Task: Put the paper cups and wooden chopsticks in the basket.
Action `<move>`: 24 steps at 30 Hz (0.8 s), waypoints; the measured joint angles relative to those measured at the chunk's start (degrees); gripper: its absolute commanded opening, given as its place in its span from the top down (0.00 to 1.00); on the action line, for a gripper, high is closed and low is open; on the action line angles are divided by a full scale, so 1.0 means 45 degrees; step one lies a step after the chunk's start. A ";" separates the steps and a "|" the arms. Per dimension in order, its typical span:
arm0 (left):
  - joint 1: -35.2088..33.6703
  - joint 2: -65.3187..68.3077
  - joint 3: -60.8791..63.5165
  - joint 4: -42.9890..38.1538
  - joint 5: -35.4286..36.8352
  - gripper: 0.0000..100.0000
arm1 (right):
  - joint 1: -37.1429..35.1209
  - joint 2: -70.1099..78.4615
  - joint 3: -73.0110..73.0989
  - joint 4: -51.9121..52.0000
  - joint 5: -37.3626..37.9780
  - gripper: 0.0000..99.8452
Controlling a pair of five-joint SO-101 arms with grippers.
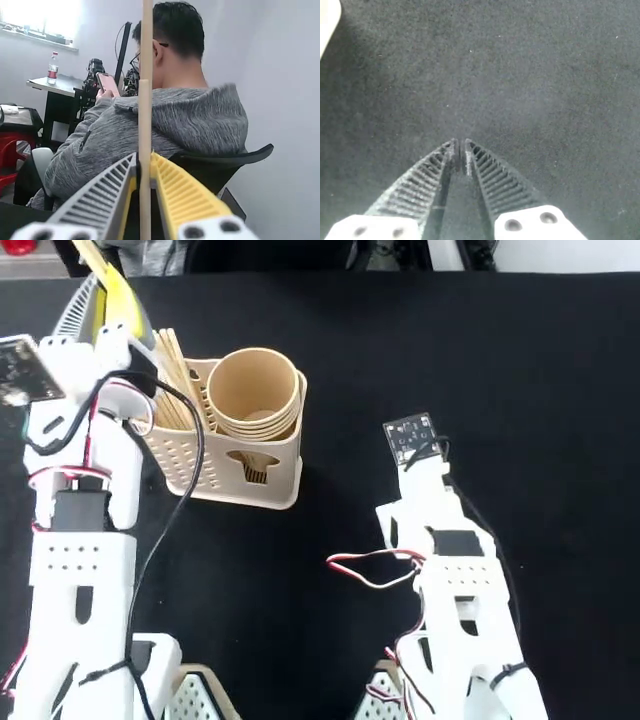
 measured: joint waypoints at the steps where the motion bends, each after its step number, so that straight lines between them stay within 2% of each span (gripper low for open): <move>1: 0.0000 0.0020 0.0078 -0.0059 0.0000 0.97 | 0.0000 0.0000 0.0000 0.0000 0.0000 0.97; 8: 0.0000 -0.0020 0.0801 -0.0117 0.0000 0.96 | 0.0000 0.0000 0.0000 0.0000 0.0000 0.97; 12: 0.0000 -0.0020 0.1192 0.0000 0.0000 0.87 | 0.0000 0.0000 0.0000 0.0000 0.0000 0.97; 18: 0.0000 -0.0020 0.0918 0.2325 0.0000 0.86 | 0.0000 0.0000 0.0000 0.0000 0.0000 0.97; 22: 0.0000 -0.0020 -0.0039 0.3907 0.0000 0.81 | 0.0000 0.0000 0.0000 0.0000 0.0000 0.97; 24: 0.0000 -0.0020 -0.0879 0.5236 -0.0098 0.81 | 0.0000 0.0000 0.0000 0.0000 0.0000 0.97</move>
